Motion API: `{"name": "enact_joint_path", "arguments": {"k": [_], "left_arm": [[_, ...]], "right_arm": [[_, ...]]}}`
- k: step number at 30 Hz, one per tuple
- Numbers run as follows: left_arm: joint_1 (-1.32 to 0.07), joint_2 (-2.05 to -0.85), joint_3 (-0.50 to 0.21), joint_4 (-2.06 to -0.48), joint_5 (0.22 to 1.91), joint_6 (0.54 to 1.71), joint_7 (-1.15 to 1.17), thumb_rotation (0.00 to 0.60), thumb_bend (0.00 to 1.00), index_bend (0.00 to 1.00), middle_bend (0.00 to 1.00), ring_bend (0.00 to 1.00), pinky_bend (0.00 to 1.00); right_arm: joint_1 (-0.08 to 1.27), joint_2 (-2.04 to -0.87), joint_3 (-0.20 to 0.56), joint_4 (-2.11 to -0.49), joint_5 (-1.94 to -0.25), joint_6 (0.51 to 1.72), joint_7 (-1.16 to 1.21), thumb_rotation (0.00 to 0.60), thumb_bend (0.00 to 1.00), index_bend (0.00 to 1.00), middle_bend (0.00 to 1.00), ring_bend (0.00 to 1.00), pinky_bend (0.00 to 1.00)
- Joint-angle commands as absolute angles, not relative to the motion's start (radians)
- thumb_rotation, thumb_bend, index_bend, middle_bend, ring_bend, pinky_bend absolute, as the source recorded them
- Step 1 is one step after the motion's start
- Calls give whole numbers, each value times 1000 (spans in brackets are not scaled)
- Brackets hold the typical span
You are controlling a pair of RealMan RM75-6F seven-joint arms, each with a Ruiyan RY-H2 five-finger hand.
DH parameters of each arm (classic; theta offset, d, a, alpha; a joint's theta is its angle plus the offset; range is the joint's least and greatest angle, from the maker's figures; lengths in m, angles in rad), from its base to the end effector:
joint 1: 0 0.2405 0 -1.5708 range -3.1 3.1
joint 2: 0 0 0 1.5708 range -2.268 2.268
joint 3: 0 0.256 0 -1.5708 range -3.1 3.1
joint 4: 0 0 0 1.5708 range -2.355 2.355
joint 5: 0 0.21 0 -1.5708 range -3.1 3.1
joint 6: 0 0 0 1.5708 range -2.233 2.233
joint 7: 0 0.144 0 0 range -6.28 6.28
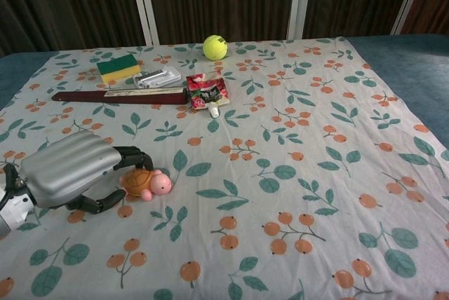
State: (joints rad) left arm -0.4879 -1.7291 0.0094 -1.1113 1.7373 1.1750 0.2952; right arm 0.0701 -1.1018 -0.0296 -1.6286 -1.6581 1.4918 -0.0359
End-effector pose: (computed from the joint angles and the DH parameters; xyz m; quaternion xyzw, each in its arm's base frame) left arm -0.2138 0.2592 -0.0612 -0.8243 -0.1776 -0.3611 0.3982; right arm -0.2969 -0.1576 0.1446 0.6572 -0.3670 0.3796 0.5378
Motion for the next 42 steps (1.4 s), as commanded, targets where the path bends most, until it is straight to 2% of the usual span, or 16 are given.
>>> {"name": "enact_joint_path", "arguments": {"k": [1, 4, 6, 8, 11, 19, 22, 28, 31, 34, 37, 42], "left_arm": [[-495, -1733, 15, -1101, 1730, 1168, 289, 600, 441, 334, 379, 908, 923], [-499, -1738, 19, -1096, 1726, 1171, 282, 600, 442, 376, 422, 904, 920], [-499, -1746, 22, -1083, 1734, 1188, 285, 600, 441, 448, 513, 905, 920], [-499, -1761, 23, -1063, 1740, 1208, 282, 600, 447, 606, 676, 911, 925], [-497, -1784, 22, -1023, 1751, 1246, 287, 600, 489, 791, 811, 926, 939], [-492, -1811, 33, -981, 1772, 1320, 268, 600, 498, 822, 836, 937, 944], [-495, -1807, 44, -987, 1767, 1310, 240, 600, 472, 777, 792, 936, 939], [-503, -1781, 55, -1020, 1754, 1278, 235, 600, 434, 356, 513, 908, 918], [-503, -1778, 55, -1024, 1753, 1277, 237, 600, 426, 259, 418, 903, 915], [-503, -1769, 60, -1042, 1755, 1280, 240, 600, 424, 127, 217, 901, 915], [-504, -1759, 64, -1068, 1762, 1290, 250, 600, 424, 90, 113, 901, 914], [-504, -1750, 70, -1101, 1753, 1272, 270, 600, 404, 101, 109, 901, 915]], "right_arm": [[69, -1103, -27, -1628, -1654, 1493, -37, 600, 217, 0, 0, 0, 0], [68, -1102, -27, -1628, -1653, 1493, -36, 600, 217, 0, 0, 0, 0], [69, -1101, -28, -1628, -1654, 1490, -32, 600, 217, 0, 0, 0, 0], [70, -1099, -29, -1629, -1654, 1489, -31, 600, 217, 0, 0, 0, 0], [70, -1099, -30, -1629, -1655, 1488, -31, 600, 217, 0, 0, 0, 0], [71, -1096, -33, -1631, -1656, 1483, -29, 600, 217, 0, 0, 0, 0], [70, -1094, -33, -1632, -1657, 1485, -27, 600, 217, 0, 0, 0, 0], [70, -1093, -34, -1632, -1657, 1483, -26, 600, 217, 0, 0, 0, 0], [70, -1093, -34, -1632, -1657, 1483, -26, 600, 217, 0, 0, 0, 0], [70, -1093, -34, -1633, -1657, 1481, -25, 600, 217, 0, 0, 0, 0], [70, -1091, -36, -1636, -1657, 1479, -25, 600, 217, 0, 0, 0, 0], [69, -1090, -35, -1638, -1655, 1479, -25, 600, 217, 0, 0, 0, 0]]}}
